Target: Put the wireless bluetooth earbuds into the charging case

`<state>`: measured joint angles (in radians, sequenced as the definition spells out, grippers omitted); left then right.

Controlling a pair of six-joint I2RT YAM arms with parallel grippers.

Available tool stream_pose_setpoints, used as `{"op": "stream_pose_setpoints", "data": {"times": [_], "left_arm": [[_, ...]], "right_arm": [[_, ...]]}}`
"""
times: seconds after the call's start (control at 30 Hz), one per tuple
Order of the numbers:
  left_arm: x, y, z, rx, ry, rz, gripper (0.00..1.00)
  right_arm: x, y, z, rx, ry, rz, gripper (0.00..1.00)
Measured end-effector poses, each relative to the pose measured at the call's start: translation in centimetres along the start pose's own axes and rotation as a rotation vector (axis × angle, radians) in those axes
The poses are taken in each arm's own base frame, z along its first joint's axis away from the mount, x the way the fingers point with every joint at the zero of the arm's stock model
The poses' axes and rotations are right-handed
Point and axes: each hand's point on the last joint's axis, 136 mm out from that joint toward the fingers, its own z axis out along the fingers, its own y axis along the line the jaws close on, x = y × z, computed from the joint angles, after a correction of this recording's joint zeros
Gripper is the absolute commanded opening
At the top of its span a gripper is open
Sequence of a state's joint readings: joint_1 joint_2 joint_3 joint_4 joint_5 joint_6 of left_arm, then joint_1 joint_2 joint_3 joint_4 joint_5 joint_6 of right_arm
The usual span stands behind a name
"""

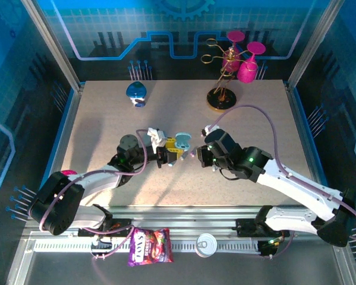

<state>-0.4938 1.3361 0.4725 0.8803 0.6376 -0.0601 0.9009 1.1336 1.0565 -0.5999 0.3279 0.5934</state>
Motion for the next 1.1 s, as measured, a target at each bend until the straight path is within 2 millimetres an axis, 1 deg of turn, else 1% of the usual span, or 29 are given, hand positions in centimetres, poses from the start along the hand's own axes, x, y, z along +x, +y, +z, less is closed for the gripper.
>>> {"op": "stream_pose_setpoints", "data": {"times": [0.17,0.47,0.7,1.0,1.1], "left_arm": [[0.1,-0.6,0.0,0.033,0.006,-0.006,0.25],[0.2,-1.5,0.0,0.089,0.017,-0.022,0.25],[-0.4,-1.7,-0.1,0.094,0.006,-0.011,0.26],[-0.9,-1.9,-0.1,0.096,-0.004,-0.001,0.25],[-1.0,-1.9,-0.1,0.097,-0.004,-0.001,0.26]], "right_arm": [[-1.4,1.7,0.1,-0.056,-0.040,-0.052,0.15],[-2.2,3.1,0.5,-0.103,-0.068,-0.111,0.14],[-2.0,3.3,1.3,-0.102,-0.056,-0.125,0.14],[-1.8,3.4,1.3,-0.103,-0.055,-0.147,0.14],[-1.8,3.5,1.3,-0.107,-0.054,-0.157,0.19]]}}
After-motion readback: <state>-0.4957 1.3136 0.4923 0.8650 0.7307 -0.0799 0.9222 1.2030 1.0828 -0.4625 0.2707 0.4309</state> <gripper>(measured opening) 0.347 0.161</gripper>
